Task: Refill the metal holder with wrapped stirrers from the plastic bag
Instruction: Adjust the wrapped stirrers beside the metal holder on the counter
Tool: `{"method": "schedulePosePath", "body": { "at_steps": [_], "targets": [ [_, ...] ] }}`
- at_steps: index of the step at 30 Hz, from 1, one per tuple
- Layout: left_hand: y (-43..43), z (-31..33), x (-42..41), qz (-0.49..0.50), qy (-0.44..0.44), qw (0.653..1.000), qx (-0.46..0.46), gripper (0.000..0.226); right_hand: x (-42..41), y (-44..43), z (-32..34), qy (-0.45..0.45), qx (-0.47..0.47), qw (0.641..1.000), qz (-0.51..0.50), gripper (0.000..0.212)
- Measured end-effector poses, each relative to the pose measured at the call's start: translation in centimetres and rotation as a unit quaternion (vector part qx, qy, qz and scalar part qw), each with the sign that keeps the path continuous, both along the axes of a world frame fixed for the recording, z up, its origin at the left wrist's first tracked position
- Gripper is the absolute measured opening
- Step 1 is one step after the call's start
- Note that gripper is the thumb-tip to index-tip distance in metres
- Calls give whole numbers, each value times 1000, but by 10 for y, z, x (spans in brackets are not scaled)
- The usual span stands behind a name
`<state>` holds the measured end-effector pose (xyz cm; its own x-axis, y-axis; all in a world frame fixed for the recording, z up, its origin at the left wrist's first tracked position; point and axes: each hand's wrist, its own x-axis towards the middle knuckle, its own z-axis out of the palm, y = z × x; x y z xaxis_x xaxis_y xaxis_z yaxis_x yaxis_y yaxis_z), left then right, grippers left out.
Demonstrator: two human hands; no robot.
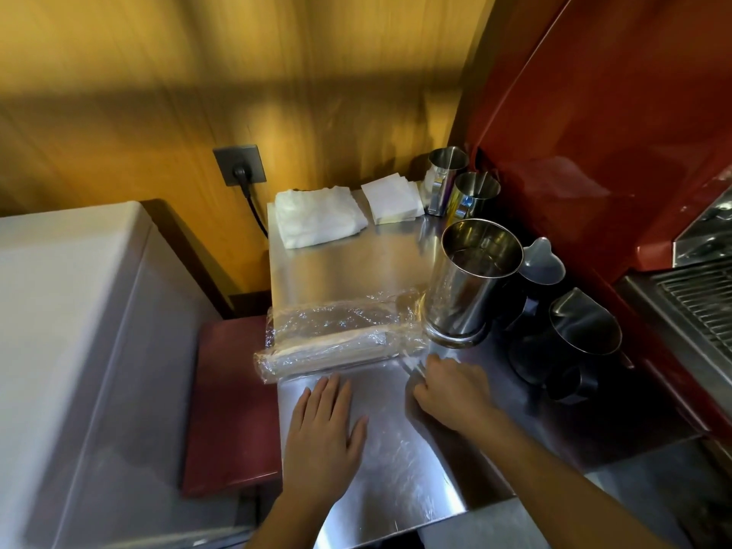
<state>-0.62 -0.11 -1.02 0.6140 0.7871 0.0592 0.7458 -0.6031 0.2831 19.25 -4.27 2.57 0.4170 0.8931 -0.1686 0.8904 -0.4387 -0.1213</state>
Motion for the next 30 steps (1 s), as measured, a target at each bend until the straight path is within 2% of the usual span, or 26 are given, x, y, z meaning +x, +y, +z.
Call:
{"method": "schedulePosePath", "body": {
  "at_steps": [4,6,12,18,21,25,27,29,30],
  "targets": [
    [1,-1,1,-2,5,1000,-9,54,9,-2,28,41,89,994,-50,20],
    [2,-1,1,-3,5,1000,-5,54,17,-6,43,74,98,990,-69,20],
    [2,0,2,-2,-8,1000,-4,53,40,-19,37,199,-23,974,-106,22],
    [3,0,2,-6,-5,1000,-13,53,48,-22,25,188,-82,967,-153,49],
    [3,-1,1,-3,-3,1000,-23,59,47,-15,27,141,-126,974,-128,36],
    [3,-1,0,-2,-4,1000,-28,65,43,-8,33,66,-168,981,-75,35],
    [2,-1,0,1,-4,999,-33,65,41,-7,41,84,-172,981,-38,30],
    [2,-2,-1,4,-2,999,-39,65,41,-7,53,147,-121,982,-20,14],
    [2,-2,-1,5,1,999,-42,64,41,-6,64,175,-84,981,-21,16]
  ]
}}
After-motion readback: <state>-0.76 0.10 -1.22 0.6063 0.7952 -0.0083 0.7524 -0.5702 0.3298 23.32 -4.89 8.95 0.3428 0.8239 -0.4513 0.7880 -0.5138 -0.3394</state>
